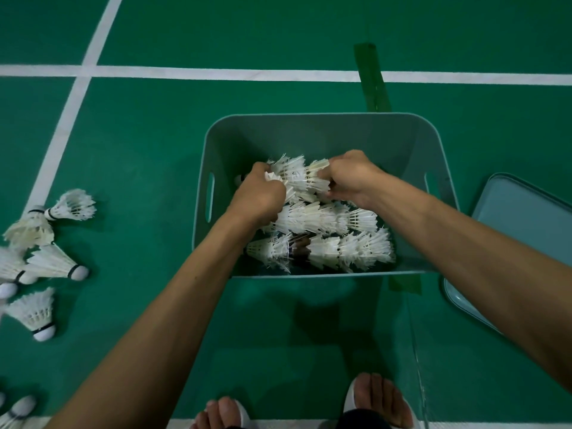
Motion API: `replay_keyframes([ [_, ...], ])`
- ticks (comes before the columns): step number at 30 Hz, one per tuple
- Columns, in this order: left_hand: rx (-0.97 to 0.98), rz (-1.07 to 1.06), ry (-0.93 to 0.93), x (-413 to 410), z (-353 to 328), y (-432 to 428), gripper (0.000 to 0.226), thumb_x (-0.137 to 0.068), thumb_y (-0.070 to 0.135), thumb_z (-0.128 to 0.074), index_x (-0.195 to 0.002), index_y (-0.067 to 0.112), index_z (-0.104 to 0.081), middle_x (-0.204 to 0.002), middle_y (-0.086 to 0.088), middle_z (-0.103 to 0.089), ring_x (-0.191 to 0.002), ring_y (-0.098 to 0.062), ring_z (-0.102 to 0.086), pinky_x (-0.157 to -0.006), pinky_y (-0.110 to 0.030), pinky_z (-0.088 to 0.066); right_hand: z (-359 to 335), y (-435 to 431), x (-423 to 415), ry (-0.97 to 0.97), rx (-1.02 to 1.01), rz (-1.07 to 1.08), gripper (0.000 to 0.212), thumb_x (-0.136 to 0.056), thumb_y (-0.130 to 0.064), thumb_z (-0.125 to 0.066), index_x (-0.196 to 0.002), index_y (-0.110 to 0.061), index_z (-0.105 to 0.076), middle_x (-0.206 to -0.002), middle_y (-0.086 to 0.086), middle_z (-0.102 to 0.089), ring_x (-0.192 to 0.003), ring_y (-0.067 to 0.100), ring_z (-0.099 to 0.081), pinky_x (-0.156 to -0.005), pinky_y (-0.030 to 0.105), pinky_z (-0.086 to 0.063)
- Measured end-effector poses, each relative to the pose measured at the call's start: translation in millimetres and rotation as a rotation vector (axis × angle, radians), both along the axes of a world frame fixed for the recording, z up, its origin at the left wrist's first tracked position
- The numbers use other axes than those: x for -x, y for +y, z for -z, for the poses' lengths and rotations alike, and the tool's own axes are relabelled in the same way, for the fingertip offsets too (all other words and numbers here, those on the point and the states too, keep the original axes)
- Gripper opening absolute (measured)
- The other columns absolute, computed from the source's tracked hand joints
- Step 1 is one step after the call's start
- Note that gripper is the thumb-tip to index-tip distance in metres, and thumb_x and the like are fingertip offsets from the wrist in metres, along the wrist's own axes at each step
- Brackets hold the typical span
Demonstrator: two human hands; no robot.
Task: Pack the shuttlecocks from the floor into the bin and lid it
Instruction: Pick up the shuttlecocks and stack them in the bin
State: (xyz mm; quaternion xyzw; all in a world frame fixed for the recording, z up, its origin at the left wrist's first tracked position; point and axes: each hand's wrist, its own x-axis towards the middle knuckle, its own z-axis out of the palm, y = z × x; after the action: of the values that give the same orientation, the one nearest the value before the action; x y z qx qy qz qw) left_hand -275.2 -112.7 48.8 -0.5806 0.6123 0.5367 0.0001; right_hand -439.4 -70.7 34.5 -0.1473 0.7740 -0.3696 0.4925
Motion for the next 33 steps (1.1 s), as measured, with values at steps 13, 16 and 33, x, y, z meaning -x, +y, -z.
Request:
replay_keyframes([
  [13, 0.144, 0.041, 0.051, -5.7, 2.6, 5.0, 0.062, -0.086, 0.007, -0.044, -0.144, 0.027, -0.042, -0.105, -0.006, -0.062, -0.073, -0.021, -0.06, -0.065, -0.035, -0.048, 7.3, 7.8, 2.6, 0.377, 0.007, -0.079, 0.022, -0.087, -0.017, -0.08, -0.096, 0.001, -0.072, -0.1, 0.014, -0.073, -0.073, 0.017, -0.07, -0.078, 0.041, -0.064],
  [16, 0.149, 0.093, 0.031, -7.7, 3.8, 1.4, 0.065, -0.086, 0.006, -0.048, -0.148, 0.026, -0.039, -0.101, -0.002, -0.061, -0.08, -0.023, -0.061, -0.067, -0.033, -0.047, 3.4, 10.6, 2.8, 0.477, -0.015, -0.126, 0.031, -0.085, -0.031, -0.081, -0.094, -0.001, -0.076, -0.089, 0.015, -0.076, -0.067, 0.017, -0.068, -0.079, 0.044, -0.063],
  [33, 0.365, 0.182, 0.014, -5.8, -20.1, 23.6, 0.057, -0.086, 0.0, -0.069, -0.13, 0.01, -0.035, -0.095, 0.001, -0.052, -0.086, -0.022, -0.064, -0.061, -0.035, -0.058, -46.1, 72.5, -2.2, 0.326, 0.236, -0.2, 0.026, -0.081, -0.034, -0.083, -0.092, -0.014, -0.071, -0.086, 0.003, -0.075, -0.07, 0.009, -0.064, -0.06, 0.025, -0.048],
])
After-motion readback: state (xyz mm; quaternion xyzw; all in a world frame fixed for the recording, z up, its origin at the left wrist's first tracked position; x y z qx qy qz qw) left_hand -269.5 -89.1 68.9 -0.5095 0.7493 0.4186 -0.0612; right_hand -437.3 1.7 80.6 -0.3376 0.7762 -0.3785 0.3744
